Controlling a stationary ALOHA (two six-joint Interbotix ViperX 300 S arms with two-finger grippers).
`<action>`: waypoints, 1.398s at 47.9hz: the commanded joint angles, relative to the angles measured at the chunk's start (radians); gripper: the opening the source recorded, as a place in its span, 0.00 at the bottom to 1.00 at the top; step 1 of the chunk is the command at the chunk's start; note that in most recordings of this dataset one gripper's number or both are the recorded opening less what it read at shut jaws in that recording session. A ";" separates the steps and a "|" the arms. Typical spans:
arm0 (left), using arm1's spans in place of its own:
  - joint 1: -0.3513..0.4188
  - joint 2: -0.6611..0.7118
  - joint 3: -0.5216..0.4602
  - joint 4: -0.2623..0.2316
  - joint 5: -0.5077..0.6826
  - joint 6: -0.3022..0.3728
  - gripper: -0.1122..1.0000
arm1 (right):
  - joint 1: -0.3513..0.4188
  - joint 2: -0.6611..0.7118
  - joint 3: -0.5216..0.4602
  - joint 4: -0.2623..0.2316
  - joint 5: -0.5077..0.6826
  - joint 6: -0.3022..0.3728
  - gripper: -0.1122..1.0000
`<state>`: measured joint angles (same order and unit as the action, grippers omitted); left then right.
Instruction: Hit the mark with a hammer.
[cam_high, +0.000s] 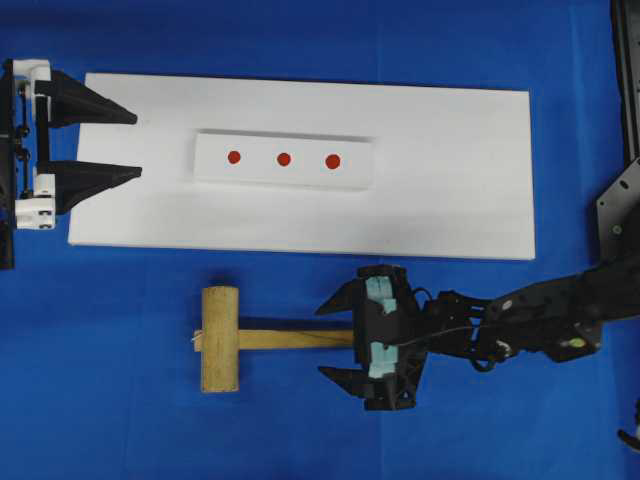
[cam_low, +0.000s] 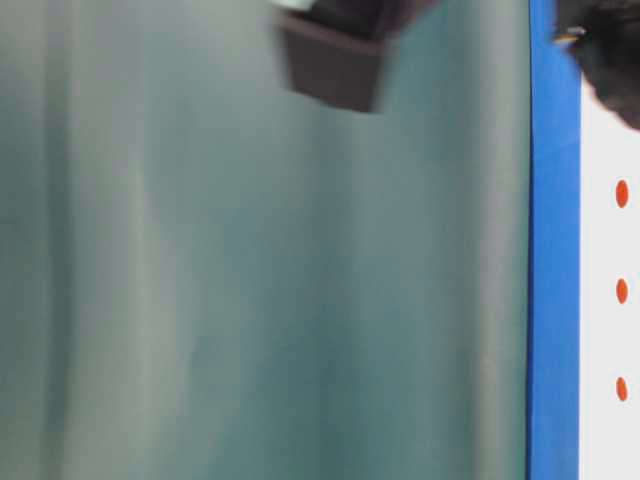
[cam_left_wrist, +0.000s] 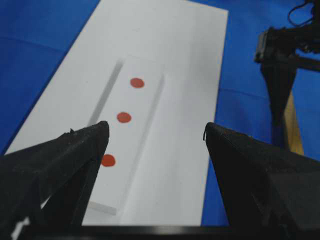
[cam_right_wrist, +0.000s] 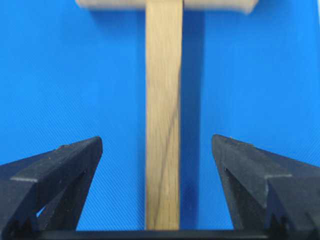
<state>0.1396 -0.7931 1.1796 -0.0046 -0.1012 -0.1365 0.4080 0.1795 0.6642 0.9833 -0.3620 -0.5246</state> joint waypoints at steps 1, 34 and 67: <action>0.002 -0.002 -0.009 -0.002 0.000 -0.002 0.76 | -0.008 -0.094 -0.002 -0.003 0.002 -0.021 0.82; -0.005 -0.008 -0.009 -0.002 0.023 0.002 0.76 | -0.310 -0.428 0.114 -0.003 0.120 -0.221 0.81; -0.086 -0.170 0.018 -0.002 0.057 0.117 0.75 | -0.448 -0.973 0.410 -0.021 0.259 -0.290 0.81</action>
<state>0.0690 -0.9419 1.2026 -0.0046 -0.0476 -0.0307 -0.0383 -0.7256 1.0462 0.9695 -0.1181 -0.8084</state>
